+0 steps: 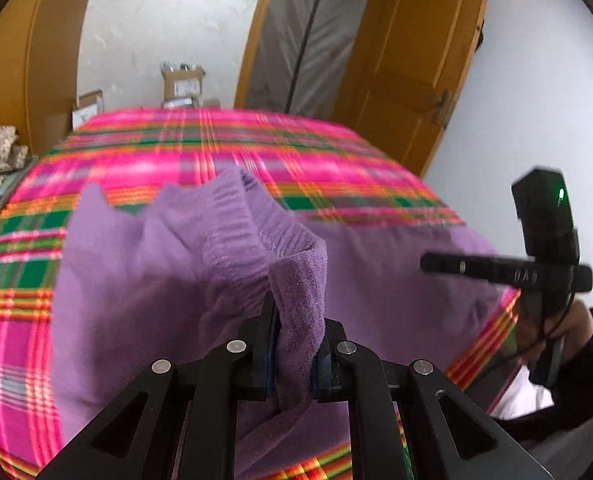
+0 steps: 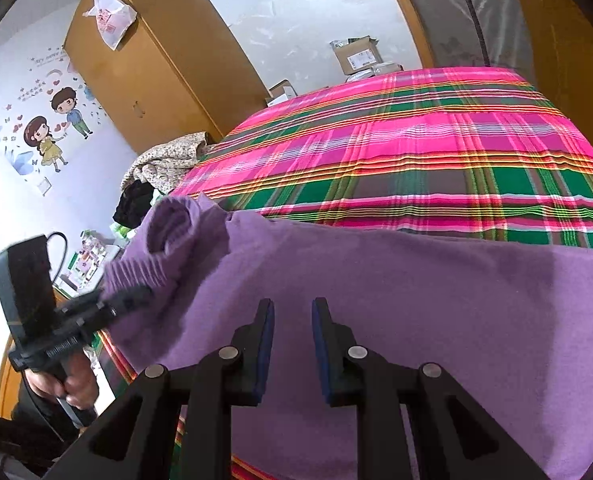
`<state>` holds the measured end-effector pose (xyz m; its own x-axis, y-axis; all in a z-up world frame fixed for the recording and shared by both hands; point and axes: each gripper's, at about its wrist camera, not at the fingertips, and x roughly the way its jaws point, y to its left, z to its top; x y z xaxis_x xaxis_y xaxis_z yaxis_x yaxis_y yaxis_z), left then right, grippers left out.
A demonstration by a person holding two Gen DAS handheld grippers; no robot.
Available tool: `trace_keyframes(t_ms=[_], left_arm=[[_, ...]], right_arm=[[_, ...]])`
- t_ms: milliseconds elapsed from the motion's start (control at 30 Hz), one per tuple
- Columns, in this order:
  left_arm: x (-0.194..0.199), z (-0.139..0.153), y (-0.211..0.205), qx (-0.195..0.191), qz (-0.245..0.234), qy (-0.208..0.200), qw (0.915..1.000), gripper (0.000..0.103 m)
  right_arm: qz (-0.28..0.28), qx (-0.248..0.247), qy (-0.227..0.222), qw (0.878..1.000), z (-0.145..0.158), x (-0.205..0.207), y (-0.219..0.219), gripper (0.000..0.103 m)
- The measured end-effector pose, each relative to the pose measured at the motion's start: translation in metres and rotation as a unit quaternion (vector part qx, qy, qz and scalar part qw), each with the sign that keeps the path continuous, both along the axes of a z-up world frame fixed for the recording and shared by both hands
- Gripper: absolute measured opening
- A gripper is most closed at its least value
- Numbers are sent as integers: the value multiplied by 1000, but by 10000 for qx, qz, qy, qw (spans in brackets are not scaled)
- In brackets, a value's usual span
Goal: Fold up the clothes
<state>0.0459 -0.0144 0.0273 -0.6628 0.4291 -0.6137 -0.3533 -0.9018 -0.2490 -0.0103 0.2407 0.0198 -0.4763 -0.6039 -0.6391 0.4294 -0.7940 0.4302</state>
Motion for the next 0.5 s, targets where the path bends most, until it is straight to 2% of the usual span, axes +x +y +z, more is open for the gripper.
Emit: trace_keyframes(t_ms=[67, 133, 300, 400, 500], left_arm=[[5, 0, -1, 57, -50, -9, 10000, 13], [10, 4, -3, 120, -75, 49, 9999, 24], [24, 15, -9, 257, -139, 196, 9994, 38], [31, 22, -13, 339, -177, 285, 9989, 40], [30, 28, -30, 421, 283, 371, 9980, 40]], right_arm=[[30, -31, 15, 10000, 2, 1, -2, 21], [51, -70, 28, 10000, 3, 1, -3, 23], [124, -179, 37, 9998, 6, -1, -9, 28], [223, -242, 54, 9994, 8, -1, -14, 29], [383, -341, 59, 9987, 11, -1, -22, 30]])
